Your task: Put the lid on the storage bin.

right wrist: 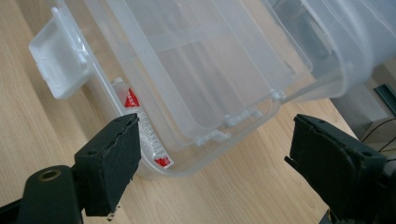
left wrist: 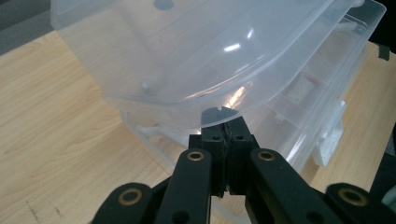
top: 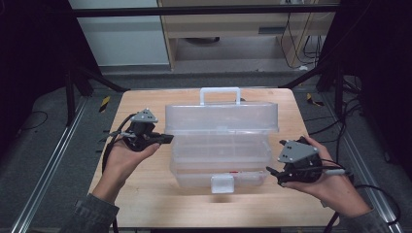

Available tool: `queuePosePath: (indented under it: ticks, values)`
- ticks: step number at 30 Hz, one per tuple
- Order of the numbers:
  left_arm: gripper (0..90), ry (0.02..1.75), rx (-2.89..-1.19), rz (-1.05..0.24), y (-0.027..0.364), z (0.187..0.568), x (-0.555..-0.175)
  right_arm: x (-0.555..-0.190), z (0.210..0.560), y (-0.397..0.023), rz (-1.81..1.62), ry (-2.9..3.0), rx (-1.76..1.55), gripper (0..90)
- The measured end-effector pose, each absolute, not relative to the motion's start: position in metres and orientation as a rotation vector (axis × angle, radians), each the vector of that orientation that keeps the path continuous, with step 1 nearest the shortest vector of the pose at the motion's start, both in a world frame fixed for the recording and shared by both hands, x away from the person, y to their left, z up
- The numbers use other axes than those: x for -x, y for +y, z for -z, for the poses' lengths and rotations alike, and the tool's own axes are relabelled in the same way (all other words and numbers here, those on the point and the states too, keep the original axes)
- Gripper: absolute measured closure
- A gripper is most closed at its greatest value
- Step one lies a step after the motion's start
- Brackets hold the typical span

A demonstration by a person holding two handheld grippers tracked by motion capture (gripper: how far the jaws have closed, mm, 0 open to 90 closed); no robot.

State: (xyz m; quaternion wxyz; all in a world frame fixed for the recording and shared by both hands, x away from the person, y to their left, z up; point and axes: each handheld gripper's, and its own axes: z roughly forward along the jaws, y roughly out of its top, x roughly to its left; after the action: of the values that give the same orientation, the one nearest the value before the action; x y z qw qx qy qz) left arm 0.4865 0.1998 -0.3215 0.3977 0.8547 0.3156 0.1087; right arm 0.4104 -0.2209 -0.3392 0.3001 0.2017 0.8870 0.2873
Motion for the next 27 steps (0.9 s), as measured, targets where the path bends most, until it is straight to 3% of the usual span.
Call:
queuePosePath:
  ticks: [27]
  values:
    - [88.9, 0.781, -2.139, -0.274, 0.206, 0.351, -0.46, -0.399, 0.372, -0.258, -0.757, 2.301, -0.718, 13.3]
